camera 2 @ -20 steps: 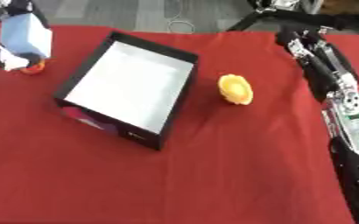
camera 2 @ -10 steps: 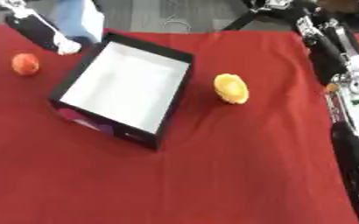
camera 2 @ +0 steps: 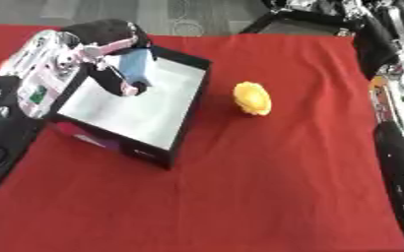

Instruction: Pick up objects on the table and place them in the box.

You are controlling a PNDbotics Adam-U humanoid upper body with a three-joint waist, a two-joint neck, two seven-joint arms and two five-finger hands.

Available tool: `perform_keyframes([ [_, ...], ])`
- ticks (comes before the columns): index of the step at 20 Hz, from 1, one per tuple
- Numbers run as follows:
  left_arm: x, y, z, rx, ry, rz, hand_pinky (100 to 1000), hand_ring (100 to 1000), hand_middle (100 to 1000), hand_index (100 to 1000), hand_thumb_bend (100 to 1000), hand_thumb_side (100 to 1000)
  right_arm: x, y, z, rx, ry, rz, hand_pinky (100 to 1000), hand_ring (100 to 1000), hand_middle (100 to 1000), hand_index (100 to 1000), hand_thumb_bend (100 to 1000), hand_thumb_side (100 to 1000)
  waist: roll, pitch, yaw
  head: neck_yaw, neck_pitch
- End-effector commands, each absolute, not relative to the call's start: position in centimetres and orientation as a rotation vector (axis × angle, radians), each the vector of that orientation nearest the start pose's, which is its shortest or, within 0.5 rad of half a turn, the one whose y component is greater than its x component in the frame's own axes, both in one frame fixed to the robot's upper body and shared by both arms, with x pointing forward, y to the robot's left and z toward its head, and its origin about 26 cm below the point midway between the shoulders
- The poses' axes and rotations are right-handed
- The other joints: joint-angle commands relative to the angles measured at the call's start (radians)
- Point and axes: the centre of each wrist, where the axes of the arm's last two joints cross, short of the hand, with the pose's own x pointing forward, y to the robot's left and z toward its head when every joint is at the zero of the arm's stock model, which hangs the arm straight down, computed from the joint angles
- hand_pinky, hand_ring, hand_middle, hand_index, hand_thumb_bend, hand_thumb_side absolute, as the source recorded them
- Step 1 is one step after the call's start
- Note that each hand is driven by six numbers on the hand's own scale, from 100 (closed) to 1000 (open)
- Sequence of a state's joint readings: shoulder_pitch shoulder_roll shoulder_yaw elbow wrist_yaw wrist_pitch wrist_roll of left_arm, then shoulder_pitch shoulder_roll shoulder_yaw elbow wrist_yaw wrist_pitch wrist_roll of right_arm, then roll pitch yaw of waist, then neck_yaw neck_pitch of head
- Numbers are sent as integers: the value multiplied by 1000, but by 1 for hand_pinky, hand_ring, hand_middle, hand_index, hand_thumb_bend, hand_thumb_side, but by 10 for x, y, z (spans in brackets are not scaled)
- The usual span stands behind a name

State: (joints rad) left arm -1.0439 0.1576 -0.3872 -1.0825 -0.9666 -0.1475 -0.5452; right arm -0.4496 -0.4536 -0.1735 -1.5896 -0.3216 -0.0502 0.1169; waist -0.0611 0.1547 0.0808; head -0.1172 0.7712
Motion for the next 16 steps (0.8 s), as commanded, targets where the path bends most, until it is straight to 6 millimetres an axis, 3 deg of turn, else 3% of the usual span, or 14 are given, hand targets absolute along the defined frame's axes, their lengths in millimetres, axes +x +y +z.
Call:
perform_keyframes([
  [1,454,82,211,690,-1538,-1921,743,658,592,688,230,100,361,-349,205,-46,-2160,213,1000,873,779,831,100,472,-13,3,-4,-5,-1],
  [2,455,83,208,679,-1528,-1921,748,663,599,695,196,100,361,-349,204,-45,-2157,214,1000,873,779,831,100,474,-14,5,-5,-5,-1],
  [4,457,84,202,657,-1510,-1924,758,677,617,715,212,100,362,-348,203,-44,-2153,217,1000,872,779,831,100,477,-14,6,-5,-5,-1],
  [6,458,85,197,646,-1488,-1933,806,746,710,807,279,161,362,-348,201,-43,-2148,220,1000,872,779,831,100,482,-13,6,-5,-7,-1],
  [9,459,89,193,640,-1473,-1922,842,803,781,867,410,340,362,-347,200,-42,-2142,226,1000,872,778,830,100,485,-12,6,-5,-7,-1],
  [12,460,92,194,678,-1478,-1895,879,843,820,906,600,482,362,-347,199,-42,-2138,232,1000,871,778,830,100,489,-11,6,-5,-7,-1],
  [16,459,93,199,740,-1508,-1866,897,858,834,917,693,539,362,-347,197,-43,-2130,238,1000,871,778,830,100,493,-9,4,-4,-11,-1],
])
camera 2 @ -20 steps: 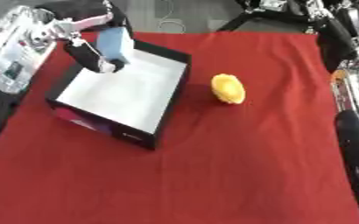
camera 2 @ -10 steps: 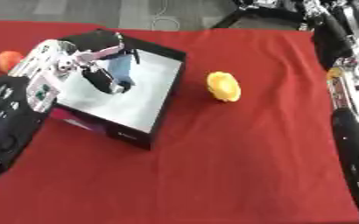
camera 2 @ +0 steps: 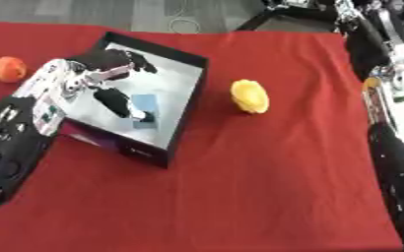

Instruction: Pick up objects on the table and place them in the box.

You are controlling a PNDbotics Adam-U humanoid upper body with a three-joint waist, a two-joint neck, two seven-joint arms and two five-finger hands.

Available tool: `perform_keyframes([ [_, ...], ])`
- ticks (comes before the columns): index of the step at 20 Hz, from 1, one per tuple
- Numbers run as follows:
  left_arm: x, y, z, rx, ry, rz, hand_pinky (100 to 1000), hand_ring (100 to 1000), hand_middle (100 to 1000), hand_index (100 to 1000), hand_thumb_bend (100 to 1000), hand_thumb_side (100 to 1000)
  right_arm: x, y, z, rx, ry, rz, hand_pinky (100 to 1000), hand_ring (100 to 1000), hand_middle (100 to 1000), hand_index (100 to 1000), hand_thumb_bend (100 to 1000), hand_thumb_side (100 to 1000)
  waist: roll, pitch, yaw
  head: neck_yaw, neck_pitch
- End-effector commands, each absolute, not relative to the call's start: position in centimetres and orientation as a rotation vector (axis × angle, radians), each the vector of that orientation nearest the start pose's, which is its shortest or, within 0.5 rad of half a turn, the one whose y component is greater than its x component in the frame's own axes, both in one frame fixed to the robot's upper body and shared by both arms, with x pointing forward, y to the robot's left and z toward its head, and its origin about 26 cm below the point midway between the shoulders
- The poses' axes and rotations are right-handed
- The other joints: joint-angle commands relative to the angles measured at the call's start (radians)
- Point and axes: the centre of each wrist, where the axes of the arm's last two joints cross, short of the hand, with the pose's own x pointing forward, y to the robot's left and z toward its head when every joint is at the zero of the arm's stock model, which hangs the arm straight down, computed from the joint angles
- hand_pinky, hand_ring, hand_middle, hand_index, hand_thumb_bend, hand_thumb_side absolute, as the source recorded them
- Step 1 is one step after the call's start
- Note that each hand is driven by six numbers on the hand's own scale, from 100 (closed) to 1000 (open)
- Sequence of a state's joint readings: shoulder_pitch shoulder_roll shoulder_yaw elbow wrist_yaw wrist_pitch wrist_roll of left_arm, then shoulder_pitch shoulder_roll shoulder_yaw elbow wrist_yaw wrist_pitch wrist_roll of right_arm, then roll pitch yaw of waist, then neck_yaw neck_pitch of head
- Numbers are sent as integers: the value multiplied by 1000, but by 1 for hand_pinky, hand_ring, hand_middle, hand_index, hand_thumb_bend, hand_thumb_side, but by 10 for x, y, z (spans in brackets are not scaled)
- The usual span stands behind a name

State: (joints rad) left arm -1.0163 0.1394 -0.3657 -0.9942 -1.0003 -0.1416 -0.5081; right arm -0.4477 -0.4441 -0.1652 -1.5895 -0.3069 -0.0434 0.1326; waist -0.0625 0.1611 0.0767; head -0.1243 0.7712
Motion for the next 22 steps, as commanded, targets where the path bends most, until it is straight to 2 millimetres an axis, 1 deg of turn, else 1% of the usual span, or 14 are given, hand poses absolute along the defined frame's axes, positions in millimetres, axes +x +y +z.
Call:
perform_keyframes([
  [1,459,93,200,753,-1518,-1863,902,862,839,924,723,544,362,-347,196,-44,-2128,239,1000,871,778,830,100,496,-7,-3,0,-5,-1],
  [4,458,94,205,779,-1542,-1858,907,867,843,925,739,541,362,-347,195,-47,-2123,242,1000,871,778,829,100,498,-6,-5,2,-6,-1],
  [6,457,95,209,780,-1562,-1844,903,861,838,921,709,537,361,-348,195,-49,-2123,242,1000,871,778,829,100,496,-5,-6,3,-8,-1],
  [7,456,97,212,775,-1577,-1827,892,847,823,905,604,528,361,-348,195,-51,-2124,242,1000,871,778,829,100,493,-5,-6,4,-10,-1],
  [8,455,100,217,767,-1599,-1798,891,844,821,903,589,524,361,-349,196,-53,-2125,243,1000,871,778,829,100,493,-4,-7,5,-12,-1],
  [9,453,105,226,758,-1636,-1758,881,823,802,890,480,509,361,-350,197,-57,-2128,242,1000,871,779,829,100,485,-3,-8,6,-16,-1],
  [10,450,112,239,746,-1691,-1702,878,815,796,884,435,510,360,-352,198,-65,-2131,241,1000,871,779,829,100,481,-1,-9,9,-22,-1],
  [11,445,120,253,727,-1749,-1641,873,798,785,882,329,510,359,-354,200,-75,-2134,239,1000,871,779,830,100,471,1,-11,11,-28,-1],
  [12,438,132,269,700,-1813,-1566,872,795,784,882,317,513,359,-357,202,-88,-2137,239,1000,871,780,830,100,470,4,-12,14,-34,-1],
  [13,430,146,286,685,-1875,-1485,873,785,779,883,254,548,358,-360,204,-102,-2140,241,1000,872,781,831,100,457,5,-13,17,-42,-1],
  [14,420,163,303,681,-1944,-1389,873,781,778,882,235,549,357,-364,206,-120,-2143,247,1000,872,781,831,100,452,7,-15,21,-51,-1],
  [16,396,193,328,670,-2063,-1202,867,769,774,884,206,567,355,-369,210,-153,-2143,270,1000,874,784,834,100,443,9,-16,28,-68,-1],
  [19,360,232,347,626,-2205,-907,858,755,770,887,203,578,355,-375,215,-198,-2136,328,1000,882,795,841,100,433,7,-17,37,-86,-1],
  [22,328,263,347,592,-2311,-587,853,750,765,881,210,582,357,-380,222,-254,-2119,427,1000,891,808,849,100,423,2,-16,44,-98,-1],
])
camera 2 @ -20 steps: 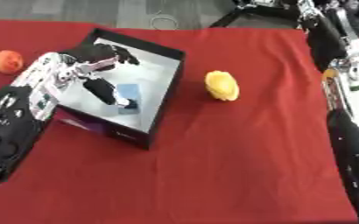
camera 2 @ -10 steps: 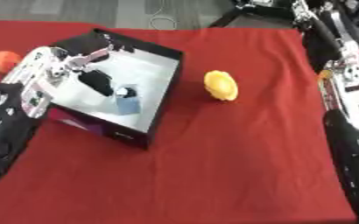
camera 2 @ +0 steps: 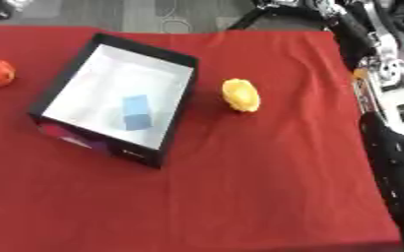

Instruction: Pick up objects on the table and place them in the box.

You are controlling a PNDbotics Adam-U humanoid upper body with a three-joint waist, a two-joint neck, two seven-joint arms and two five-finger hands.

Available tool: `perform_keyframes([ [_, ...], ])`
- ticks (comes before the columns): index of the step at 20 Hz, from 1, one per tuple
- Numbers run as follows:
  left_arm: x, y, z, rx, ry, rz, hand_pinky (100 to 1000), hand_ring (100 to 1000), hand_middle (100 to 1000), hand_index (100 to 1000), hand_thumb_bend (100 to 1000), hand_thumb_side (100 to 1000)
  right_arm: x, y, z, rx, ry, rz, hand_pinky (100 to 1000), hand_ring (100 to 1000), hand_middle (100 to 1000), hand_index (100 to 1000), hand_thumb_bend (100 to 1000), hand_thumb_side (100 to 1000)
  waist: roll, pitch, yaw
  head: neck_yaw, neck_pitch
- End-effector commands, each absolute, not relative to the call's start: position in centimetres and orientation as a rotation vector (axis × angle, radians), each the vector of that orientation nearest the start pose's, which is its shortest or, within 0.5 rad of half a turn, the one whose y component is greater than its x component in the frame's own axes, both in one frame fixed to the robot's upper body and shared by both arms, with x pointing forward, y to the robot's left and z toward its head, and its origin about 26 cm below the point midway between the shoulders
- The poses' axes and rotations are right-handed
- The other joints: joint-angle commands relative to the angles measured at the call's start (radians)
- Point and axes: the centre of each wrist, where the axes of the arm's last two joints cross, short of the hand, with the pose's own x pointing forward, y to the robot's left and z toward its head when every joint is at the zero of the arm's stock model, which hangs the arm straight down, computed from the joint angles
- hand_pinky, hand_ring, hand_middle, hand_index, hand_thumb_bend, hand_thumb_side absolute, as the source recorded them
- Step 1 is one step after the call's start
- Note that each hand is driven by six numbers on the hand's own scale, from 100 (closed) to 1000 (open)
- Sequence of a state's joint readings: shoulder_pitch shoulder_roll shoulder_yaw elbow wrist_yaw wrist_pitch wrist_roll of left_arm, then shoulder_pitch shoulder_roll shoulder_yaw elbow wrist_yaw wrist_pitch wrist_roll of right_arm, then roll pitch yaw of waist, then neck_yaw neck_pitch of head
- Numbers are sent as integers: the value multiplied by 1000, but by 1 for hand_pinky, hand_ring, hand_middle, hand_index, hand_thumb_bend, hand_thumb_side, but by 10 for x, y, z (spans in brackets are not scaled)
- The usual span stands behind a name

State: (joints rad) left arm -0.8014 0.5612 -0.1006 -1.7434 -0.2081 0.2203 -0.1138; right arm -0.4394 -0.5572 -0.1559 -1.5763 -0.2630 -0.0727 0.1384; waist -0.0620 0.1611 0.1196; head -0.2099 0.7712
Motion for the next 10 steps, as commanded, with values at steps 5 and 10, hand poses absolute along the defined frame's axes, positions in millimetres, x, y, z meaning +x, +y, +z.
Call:
perform_keyframes([
  [5,302,292,318,548,-2296,-307,850,744,762,878,225,619,362,-392,232,-366,-2026,662,1000,923,860,882,100,504,-10,-14,4,-20,-1],
  [10,295,311,284,473,-2248,-150,844,740,759,878,216,636,367,-405,242,-454,-1882,970,993,932,881,898,100,522,-18,-10,6,-24,-1],
])
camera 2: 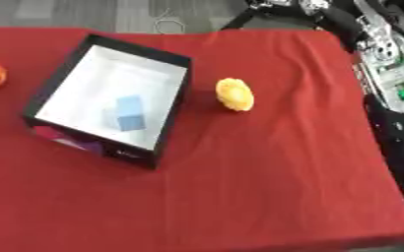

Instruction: Pick up objects on the table and place them in the box.

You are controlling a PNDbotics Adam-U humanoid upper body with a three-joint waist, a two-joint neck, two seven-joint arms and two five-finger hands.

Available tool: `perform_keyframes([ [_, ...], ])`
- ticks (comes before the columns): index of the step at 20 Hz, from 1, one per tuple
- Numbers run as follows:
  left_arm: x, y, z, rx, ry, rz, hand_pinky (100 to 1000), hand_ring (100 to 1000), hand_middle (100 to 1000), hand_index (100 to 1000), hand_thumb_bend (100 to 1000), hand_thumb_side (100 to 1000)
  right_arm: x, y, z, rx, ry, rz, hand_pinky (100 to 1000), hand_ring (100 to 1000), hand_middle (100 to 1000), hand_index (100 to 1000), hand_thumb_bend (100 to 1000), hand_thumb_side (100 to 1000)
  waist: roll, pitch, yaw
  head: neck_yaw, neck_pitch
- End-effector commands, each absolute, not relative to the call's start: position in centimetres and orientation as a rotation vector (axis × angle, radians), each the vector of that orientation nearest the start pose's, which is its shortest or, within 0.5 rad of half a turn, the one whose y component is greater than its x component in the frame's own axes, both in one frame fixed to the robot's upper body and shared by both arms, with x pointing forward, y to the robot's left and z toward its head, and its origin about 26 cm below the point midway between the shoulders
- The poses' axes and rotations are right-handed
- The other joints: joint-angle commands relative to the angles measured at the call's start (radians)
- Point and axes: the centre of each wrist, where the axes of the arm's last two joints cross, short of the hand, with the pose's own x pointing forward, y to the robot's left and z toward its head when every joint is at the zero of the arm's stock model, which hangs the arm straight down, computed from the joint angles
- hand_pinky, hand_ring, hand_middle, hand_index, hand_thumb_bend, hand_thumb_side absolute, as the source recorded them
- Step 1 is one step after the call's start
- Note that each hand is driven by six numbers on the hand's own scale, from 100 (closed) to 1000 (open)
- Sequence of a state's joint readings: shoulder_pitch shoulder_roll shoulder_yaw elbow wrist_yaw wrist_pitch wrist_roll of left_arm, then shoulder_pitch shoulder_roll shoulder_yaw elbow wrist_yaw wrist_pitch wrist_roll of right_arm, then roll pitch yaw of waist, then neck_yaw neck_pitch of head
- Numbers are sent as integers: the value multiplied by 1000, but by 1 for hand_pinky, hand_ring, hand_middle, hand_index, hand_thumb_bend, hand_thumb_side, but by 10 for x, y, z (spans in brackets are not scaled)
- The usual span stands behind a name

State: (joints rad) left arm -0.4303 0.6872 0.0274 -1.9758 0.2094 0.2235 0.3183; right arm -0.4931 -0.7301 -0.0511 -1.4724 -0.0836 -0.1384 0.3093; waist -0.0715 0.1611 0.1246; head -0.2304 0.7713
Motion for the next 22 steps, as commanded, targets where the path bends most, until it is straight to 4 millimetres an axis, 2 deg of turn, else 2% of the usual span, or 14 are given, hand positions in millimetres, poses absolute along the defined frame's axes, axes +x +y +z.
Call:
perform_keyframes([
  [1,294,313,280,462,-2242,-134,844,740,759,878,247,662,369,-407,244,-465,-1849,1033,993,932,881,898,100,522,-9,-10,1,-4,-1],
  [3,294,316,271,447,-2221,-115,844,738,757,873,246,674,373,-414,250,-496,-1767,1190,979,931,886,900,111,529,-9,-10,3,-7,-1],
  [5,294,318,266,441,-2205,-104,844,736,756,871,243,675,378,-422,255,-520,-1688,1317,971,928,886,900,170,537,-10,-9,4,-9,-1],
  [9,295,318,263,433,-2196,-106,843,737,755,870,242,677,386,-435,257,-540,-1572,1461,964,926,882,901,223,543,-12,-9,4,-13,-1],
  [15,297,320,261,435,-2176,-111,843,736,755,870,235,687,400,-437,249,-519,-1486,1550,962,926,883,904,287,553,-11,-7,7,-22,-1],
  [22,300,321,258,423,-2161,-112,843,736,754,869,233,693,418,-423,237,-479,-1466,1564,963,926,879,906,341,460,-8,-5,8,-32,-1],
])
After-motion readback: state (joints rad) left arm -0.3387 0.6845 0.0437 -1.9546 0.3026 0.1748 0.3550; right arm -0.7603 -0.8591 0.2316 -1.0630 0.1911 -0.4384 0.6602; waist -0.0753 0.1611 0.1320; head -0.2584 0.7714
